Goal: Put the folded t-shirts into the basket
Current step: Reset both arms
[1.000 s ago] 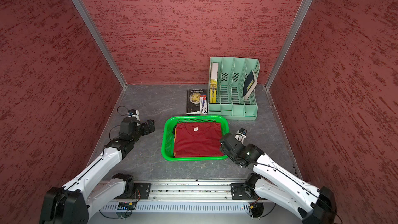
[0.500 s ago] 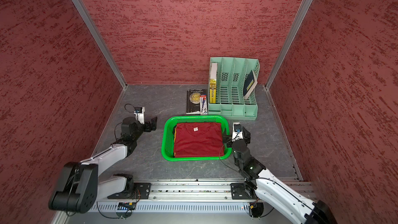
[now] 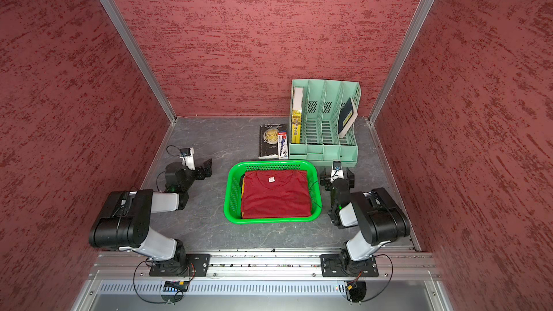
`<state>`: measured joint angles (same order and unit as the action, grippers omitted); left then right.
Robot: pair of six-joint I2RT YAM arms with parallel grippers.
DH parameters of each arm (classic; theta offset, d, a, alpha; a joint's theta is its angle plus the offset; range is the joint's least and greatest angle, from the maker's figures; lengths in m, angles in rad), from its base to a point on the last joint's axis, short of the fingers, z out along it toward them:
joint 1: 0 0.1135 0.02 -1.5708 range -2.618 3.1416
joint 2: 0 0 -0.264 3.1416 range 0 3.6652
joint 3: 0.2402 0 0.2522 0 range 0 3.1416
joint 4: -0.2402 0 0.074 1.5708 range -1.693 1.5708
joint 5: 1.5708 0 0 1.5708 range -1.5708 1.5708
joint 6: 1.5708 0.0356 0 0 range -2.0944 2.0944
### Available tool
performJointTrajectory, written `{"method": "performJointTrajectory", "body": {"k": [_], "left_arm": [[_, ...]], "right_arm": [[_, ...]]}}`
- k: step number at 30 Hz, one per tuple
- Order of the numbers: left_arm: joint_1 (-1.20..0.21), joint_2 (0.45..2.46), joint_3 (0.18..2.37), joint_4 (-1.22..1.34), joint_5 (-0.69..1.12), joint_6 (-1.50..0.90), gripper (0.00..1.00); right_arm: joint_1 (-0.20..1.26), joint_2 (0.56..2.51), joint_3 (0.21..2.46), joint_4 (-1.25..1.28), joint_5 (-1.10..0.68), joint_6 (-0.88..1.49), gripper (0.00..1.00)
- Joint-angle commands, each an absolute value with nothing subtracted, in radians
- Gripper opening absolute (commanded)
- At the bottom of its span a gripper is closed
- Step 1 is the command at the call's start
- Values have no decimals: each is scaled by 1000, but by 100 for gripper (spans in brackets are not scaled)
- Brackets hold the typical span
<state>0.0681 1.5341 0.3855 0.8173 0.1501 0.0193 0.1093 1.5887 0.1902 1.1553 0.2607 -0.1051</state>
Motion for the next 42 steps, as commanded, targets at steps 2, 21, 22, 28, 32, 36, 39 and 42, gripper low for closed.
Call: {"method": "performJointTrajectory", "body": {"k": [2,21,22,28,32,36,39,42], "left_arm": [[57,1533,381,886,133,13,100],[57,1531,380,885,132,14,100],[57,1531,380,885,133,12,100],[53,1532,382,884,127,15,100],[62,1531,385,880,141,6,100],[62,1531,385,879,139,7,100],[61,1531,384,880,137,9,100],[55,1531,383,880,127,12,100]], "right_arm": [[33,1553,309,1079,39,-22,98],[14,1547,375,932,56,7,98],[14,1547,376,933,56,6,98],[14,1548,375,935,58,6,98],[14,1547,374,935,57,7,98],[15,1546,374,935,58,6,99],[15,1547,376,933,59,5,98],[15,1546,375,934,60,5,99]]}}
